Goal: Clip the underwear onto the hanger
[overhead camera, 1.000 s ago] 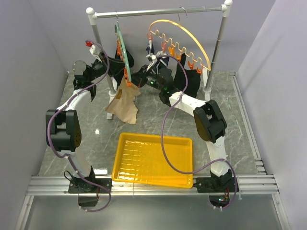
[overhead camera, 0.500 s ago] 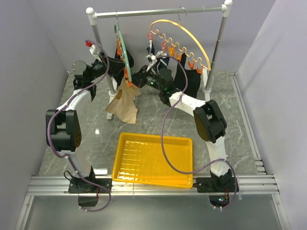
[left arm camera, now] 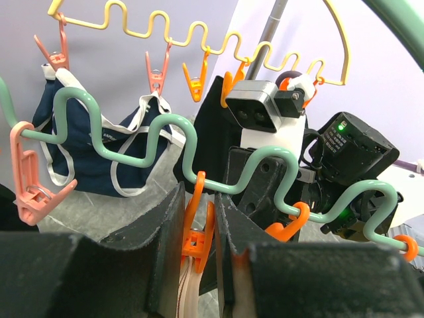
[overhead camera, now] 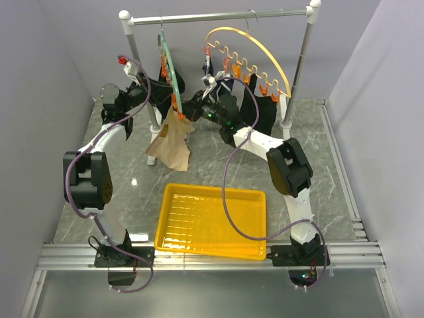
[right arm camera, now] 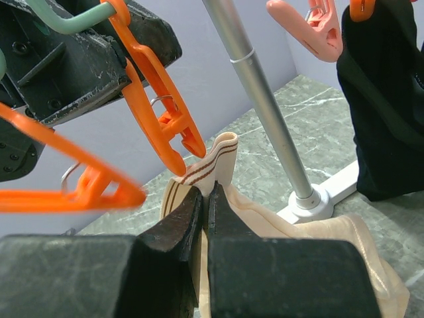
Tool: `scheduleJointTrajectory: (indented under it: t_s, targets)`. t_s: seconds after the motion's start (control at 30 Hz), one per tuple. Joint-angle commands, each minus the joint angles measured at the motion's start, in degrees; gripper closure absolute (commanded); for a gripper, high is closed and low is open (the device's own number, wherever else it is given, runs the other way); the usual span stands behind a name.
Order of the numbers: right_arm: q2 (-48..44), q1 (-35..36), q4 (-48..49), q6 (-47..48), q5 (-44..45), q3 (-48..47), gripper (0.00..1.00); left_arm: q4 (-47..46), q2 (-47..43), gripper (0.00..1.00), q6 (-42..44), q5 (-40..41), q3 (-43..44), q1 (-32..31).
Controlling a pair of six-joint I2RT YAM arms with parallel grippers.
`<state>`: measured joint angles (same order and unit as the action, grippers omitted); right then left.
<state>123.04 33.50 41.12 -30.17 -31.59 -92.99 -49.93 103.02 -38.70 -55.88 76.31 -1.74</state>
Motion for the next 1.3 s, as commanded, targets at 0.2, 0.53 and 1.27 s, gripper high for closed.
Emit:
scheduleJointTrajectory:
  t_s: [0.2,0.53,1.27]
  targets:
    - [0.2,0.0,2.7,-0.3,0.4,-4.2,1.00,-0.7,0.9,1.00,-1.5,-1.4,1.2,0.1]
    - [0.4,0.0,2.5,-1.0,0.1,-5.0,1.00,-0.7,1.0,1.00,-1.6,-1.3,1.4,0.1]
    - [0.0,-0.6,2.2,-3.7,-0.4,-2.6,1.00,-2.1,0.9,1.00,-2.2,-2.0,1.2,0.1]
